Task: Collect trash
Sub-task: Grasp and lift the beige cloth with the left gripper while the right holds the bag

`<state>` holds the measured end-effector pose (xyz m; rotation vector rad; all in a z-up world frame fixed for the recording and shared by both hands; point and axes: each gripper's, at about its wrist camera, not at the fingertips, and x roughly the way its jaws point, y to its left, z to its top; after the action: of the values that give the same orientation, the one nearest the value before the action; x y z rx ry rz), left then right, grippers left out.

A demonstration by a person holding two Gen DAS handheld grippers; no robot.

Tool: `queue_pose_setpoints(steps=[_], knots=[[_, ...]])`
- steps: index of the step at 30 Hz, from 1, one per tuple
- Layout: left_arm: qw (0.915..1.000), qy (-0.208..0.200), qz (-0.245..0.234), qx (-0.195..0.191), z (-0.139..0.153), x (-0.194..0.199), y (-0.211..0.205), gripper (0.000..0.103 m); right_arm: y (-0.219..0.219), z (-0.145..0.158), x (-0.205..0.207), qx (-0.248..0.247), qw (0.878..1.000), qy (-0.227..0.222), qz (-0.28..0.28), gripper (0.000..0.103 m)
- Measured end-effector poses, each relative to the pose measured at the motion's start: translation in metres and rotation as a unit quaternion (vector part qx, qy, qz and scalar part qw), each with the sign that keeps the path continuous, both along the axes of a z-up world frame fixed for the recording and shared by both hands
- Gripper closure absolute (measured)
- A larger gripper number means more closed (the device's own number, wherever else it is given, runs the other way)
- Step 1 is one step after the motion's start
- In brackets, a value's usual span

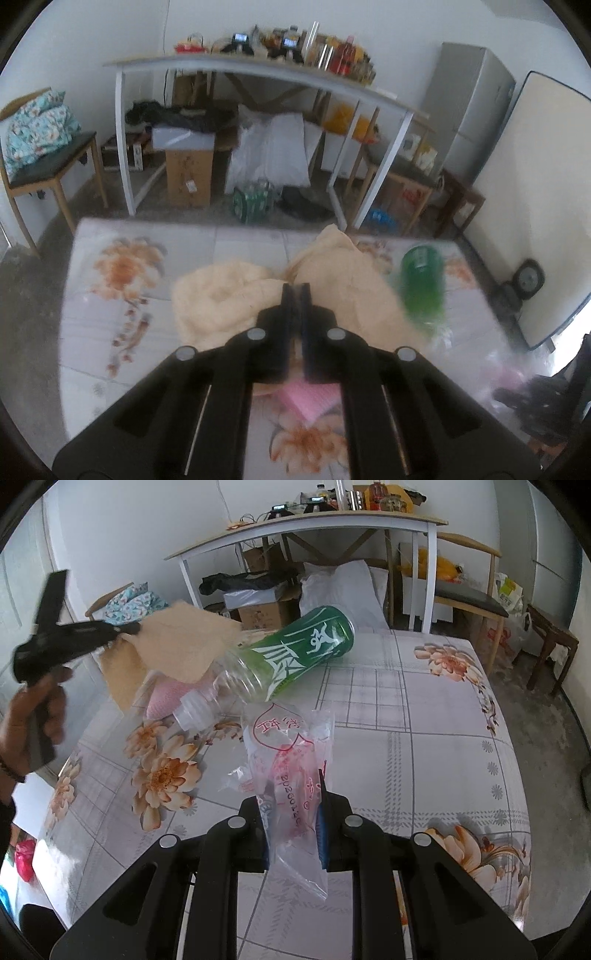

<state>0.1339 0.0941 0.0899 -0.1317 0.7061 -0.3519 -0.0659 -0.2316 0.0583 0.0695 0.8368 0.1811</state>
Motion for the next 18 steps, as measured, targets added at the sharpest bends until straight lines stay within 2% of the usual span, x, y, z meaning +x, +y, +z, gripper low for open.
queue_pose_setpoints(steps=[4,8,10,14,18], knots=[[0.9996,-0.026,0.000,-0.006,0.032,-0.046,0.016,0.100,0.005,0.007,-0.007,0.000,1.000,-0.012,0.008,0.085],[0.9988,-0.042,0.012,-0.024,0.060,-0.112,0.047,0.100,0.015,0.019,-0.018,0.001,0.999,-0.028,0.023,0.085],[0.9983,-0.048,0.022,-0.025,0.068,-0.141,0.063,0.100,0.022,0.027,-0.025,-0.002,0.999,-0.039,0.032,0.085],[0.9962,-0.060,0.056,-0.030,0.081,-0.227,0.107,0.100,0.036,0.038,-0.037,-0.011,0.997,-0.054,0.050,0.085],[0.9919,-0.054,0.112,-0.027,0.075,-0.315,0.159,0.100,0.054,0.046,-0.050,-0.021,0.995,-0.063,0.073,0.085]])
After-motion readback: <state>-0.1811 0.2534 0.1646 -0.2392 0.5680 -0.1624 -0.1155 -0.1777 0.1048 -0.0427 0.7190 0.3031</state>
